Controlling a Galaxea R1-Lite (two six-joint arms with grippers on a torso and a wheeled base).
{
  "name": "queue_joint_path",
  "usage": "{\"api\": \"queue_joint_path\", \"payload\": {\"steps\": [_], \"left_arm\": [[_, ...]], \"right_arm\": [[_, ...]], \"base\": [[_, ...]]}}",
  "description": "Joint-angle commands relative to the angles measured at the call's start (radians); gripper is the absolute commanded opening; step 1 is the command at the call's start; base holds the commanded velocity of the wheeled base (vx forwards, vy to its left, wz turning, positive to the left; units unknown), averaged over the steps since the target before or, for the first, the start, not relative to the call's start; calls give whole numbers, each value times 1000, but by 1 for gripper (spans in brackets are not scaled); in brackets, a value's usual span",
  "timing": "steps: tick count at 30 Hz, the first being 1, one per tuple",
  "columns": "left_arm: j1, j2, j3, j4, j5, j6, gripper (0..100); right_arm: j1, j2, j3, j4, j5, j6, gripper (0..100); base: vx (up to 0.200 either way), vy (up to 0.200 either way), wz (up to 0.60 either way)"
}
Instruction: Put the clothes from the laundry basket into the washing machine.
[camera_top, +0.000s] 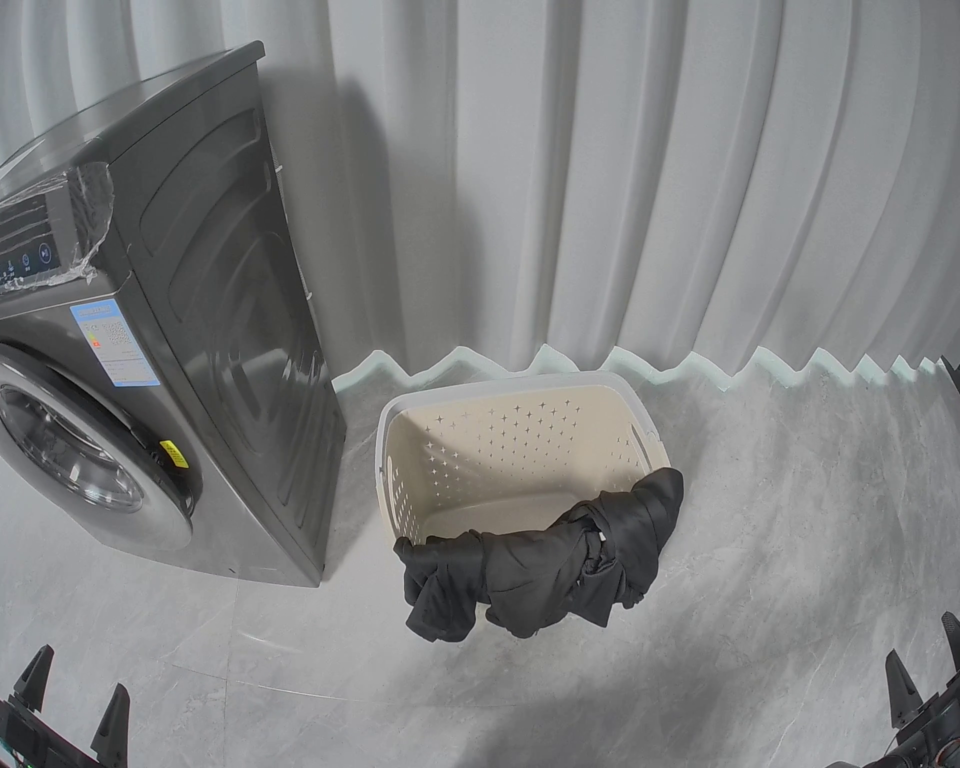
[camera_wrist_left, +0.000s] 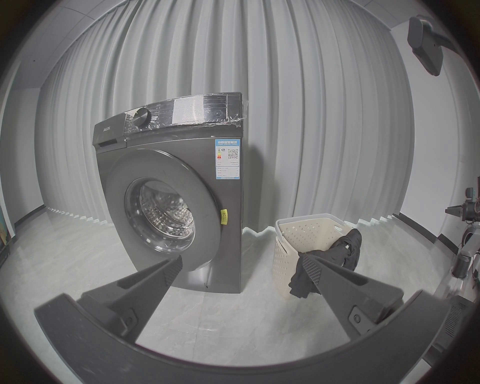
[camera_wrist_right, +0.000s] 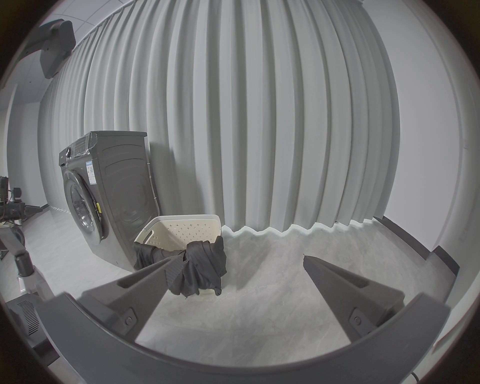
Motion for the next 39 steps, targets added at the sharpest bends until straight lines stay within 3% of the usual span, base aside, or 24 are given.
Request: {"api": "queue_joint_path", "payload": {"steps": [1,13,22,39], "left_arm": [[0,-15,16,0,0,0,100],[0,-15,16,2,0,-1,100],[0,-15,16,0,0,-1,100],[0,-15,16,0,-2,2,100]], "right_arm": [[0,-12,18,0,-1,-1,100],[-1,-12,18,1,-1,-1,100],[0,-12,18,0,1,-1,100],[-1,-12,18,0,-1,1,100]], "base": [[0,0,0],[0,0,0],[0,-200,0],[0,0,0]]}}
